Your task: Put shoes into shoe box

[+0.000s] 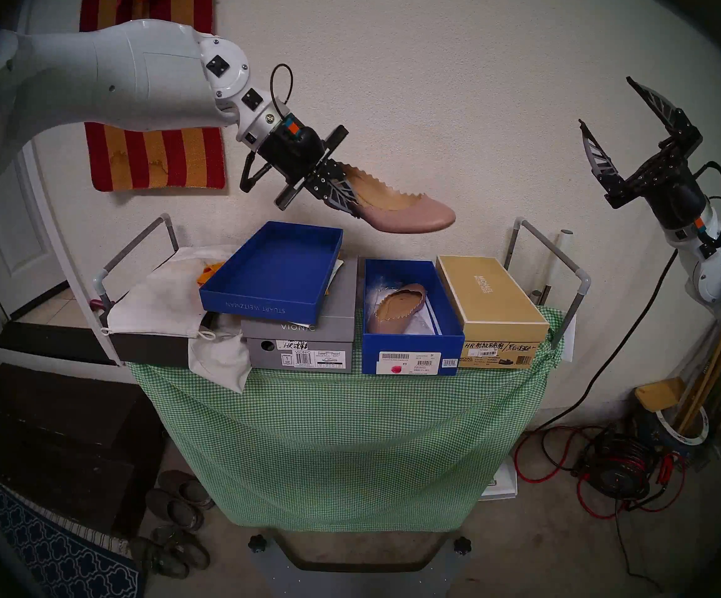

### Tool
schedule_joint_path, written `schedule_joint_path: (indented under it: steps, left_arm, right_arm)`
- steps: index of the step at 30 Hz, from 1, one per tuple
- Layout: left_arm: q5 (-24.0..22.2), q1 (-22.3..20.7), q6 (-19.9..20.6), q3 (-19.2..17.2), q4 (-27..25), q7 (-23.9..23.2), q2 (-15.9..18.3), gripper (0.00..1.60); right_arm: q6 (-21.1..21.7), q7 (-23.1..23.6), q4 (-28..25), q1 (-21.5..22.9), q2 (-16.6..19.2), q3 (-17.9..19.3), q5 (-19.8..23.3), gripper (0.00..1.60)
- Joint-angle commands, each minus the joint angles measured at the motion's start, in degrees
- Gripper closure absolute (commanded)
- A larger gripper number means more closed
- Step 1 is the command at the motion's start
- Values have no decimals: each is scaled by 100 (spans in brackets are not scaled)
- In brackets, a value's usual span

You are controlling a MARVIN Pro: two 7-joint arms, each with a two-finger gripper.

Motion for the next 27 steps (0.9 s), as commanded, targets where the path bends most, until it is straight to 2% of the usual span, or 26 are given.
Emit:
schedule_joint_path:
  steps: [1,14,27]
  left_arm:
    - [477,38,-342,-6,145,176,-299,160]
    - [1794,586,-642,466,587,615,-663,160]
    - [2739,773,-642,443,1251,1056,-1203,160]
  right_arm:
    - [10,-434,23,-44,-15,-7,-272,0]
    - [10,-507,55,-93,-15,48,-614,0]
    - [10,-564,80,-146,-15,122,-836,0]
